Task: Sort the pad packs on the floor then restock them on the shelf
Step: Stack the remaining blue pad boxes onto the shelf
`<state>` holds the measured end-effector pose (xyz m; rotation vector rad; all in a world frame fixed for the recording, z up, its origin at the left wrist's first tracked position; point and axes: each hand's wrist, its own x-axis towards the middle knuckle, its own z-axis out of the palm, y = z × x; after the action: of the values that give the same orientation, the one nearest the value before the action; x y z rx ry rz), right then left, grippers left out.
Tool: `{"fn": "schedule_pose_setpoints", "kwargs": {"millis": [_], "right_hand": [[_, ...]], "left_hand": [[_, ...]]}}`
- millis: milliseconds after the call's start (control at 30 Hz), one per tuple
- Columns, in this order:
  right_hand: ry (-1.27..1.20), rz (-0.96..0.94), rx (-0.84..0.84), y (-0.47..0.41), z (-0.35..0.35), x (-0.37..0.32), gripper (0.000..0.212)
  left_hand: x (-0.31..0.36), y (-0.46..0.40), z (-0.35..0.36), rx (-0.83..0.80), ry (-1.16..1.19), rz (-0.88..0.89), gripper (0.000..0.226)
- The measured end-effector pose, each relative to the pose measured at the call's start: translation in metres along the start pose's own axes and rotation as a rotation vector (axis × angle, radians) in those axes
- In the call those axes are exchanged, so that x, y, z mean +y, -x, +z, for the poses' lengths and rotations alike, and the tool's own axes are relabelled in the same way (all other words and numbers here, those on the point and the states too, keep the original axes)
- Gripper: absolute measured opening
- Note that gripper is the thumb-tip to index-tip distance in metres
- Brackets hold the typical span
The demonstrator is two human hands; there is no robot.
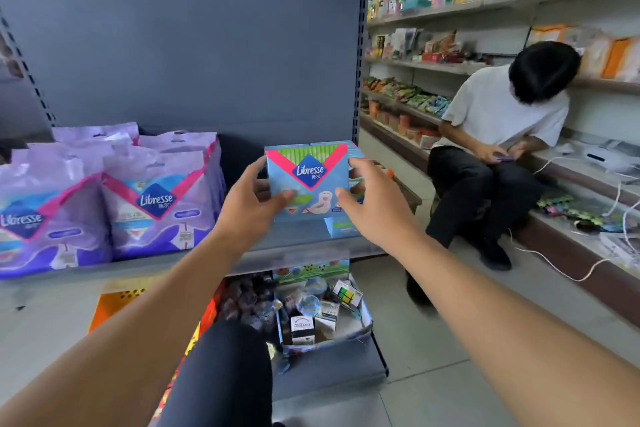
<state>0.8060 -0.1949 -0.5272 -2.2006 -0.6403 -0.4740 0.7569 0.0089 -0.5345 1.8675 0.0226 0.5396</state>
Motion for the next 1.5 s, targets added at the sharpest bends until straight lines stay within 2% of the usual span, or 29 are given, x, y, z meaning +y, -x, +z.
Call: {"fn": "schedule_pose_setpoints", "kwargs": {"millis": [133, 233, 400, 600, 1000, 1300, 1400, 1500], "right_hand": [[0.184, -0.077, -0.037, -0.035, 0.013, -0.009, 0.038], [0.347, -0.129, -0.067, -0.059, 0.015, -0.002, 0.038], [0.509, -0.091, -0.209, -0.093, 0.02, 0.013, 0.039], [0.472, -0.067, -0.221, -0.126, 0.037, 0.029, 0.041], [0.341, -0.043, -0.173, -0.161, 0.063, 0.054, 0.037], [0.407, -0.041, -0.244, -0.158, 0.052, 0.047, 0.04], [0.465, -0.057, -0.284, -0.148, 0.044, 0.042, 0.039], [0.53, -0.08, -0.29, -0.13, 0.029, 0.033, 0.038]], "left_hand": [[-0.03, -0.024, -0.023, 0.109, -0.064, -0.077, 0.052], [-0.057, -0.038, -0.021, 0.172, -0.135, -0.137, 0.048], [-0.094, -0.067, -0.01, 0.167, -0.22, -0.192, 0.056], [-0.12, -0.112, 0.004, 0.128, -0.265, -0.219, 0.067], [-0.139, -0.159, 0.03, 0.155, -0.339, -0.248, 0.05], [-0.124, -0.154, 0.032, 0.108, -0.421, -0.317, 0.036], [-0.106, -0.139, 0.03, 0.126, -0.444, -0.267, 0.047], [-0.085, -0.119, 0.026, 0.137, -0.604, -0.093, 0.056]]}}
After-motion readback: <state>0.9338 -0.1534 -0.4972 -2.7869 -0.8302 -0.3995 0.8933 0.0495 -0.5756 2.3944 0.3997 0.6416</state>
